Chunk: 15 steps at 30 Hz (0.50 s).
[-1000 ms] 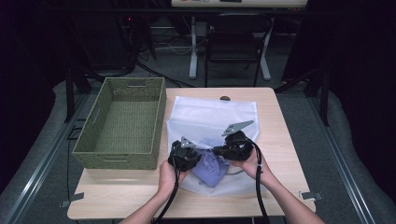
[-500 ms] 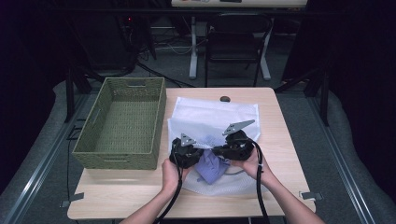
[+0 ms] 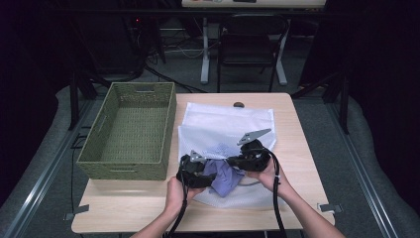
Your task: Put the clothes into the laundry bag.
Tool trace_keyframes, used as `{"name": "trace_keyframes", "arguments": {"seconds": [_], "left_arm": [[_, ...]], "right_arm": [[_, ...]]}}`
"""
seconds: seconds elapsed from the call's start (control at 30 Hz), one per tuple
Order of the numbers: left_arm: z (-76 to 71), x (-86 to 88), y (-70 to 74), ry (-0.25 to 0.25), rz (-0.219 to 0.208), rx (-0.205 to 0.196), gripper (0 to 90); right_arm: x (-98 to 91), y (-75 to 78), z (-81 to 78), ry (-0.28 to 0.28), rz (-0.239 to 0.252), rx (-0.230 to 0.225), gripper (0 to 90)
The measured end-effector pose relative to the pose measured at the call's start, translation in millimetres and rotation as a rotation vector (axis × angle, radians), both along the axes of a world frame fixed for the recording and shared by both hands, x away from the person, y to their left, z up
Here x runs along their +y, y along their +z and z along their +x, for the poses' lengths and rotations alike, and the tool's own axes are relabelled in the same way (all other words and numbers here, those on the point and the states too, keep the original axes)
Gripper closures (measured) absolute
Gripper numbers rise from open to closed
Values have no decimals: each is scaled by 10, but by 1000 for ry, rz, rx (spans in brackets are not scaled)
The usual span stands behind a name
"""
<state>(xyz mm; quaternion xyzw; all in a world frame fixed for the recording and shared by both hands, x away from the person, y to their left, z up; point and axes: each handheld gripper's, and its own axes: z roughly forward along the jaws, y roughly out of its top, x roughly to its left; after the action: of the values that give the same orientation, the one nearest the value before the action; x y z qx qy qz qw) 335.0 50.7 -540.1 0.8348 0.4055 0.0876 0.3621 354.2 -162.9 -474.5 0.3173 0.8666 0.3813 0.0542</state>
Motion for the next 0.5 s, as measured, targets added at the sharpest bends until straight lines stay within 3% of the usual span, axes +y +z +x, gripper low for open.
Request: {"name": "trace_keyframes", "arguments": {"seconds": [0.23, 0.37, 0.5], "left_arm": [[74, -81, -64, 9, -12, -31, 817], [91, -75, 3, 26, -25, -84, 843], [69, -65, 120, 71, -46, -179, 845]], "right_arm": [[3, 18, 1, 7, 8, 0, 890], [-11, 48, -2, 7, 14, 1, 890], [-21, 85, -19, 6, 26, -13, 889]]}}
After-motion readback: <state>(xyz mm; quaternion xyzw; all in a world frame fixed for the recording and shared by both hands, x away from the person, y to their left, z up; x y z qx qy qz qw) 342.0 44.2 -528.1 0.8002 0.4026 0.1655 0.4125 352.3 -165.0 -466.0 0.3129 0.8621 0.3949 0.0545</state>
